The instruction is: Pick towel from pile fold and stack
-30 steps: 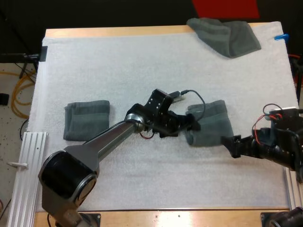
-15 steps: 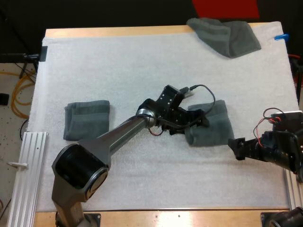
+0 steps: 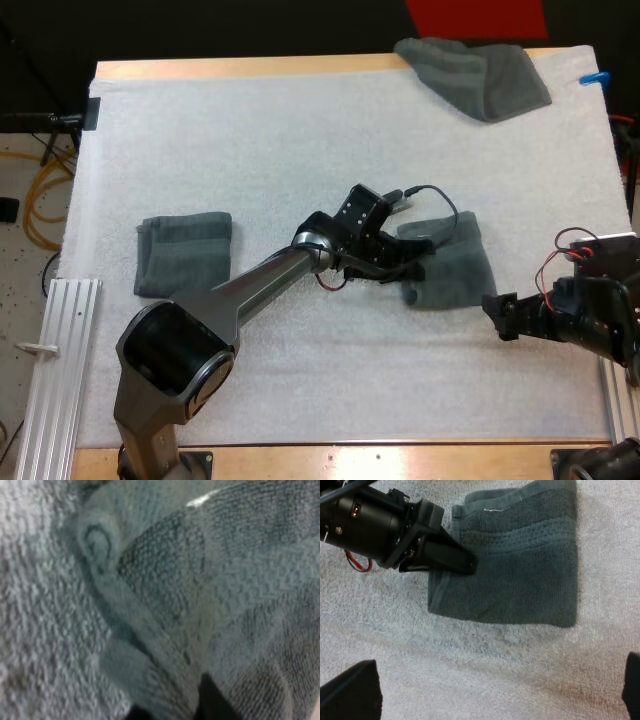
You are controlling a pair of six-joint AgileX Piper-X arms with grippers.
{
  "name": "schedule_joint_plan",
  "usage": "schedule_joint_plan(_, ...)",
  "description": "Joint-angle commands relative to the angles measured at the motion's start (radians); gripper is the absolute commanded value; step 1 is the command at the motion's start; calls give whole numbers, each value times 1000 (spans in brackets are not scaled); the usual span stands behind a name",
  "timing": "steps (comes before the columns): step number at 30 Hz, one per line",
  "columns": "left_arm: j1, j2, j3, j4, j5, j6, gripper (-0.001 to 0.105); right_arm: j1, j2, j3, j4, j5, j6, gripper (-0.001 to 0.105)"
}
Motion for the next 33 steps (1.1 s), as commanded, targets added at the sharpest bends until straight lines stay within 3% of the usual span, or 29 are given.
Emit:
schedule_joint_plan(1,-7,-3,-4,-13,21,34,0,1,-6,-1,3,0,-12,94)
schedule_joint_plan(8,14,-35,-22,32,17,194,0,1,-6,-1,3,0,-12,94)
schedule_joint_plan(15,109,-143,-59,225,-130,464,0,1,-6,-1,1,0,-12,94)
schedule_joint_plan(21,230,-221,-104,499,-338,744,0,1,-6,-1,1,0,-12,94)
schedule_joint_plan(26,354,-275,-107,660,-609,915,0,1,-6,-1,-8,0,-12,94)
schedule_joint_plan(29,431,-304,-107,685,-672,949,0,1,-6,-1,-11,0,-12,94)
schedule_joint_plan(33,531,-343,-107,689,-677,954,0,1,-6,-1,-13,-1,-12,94)
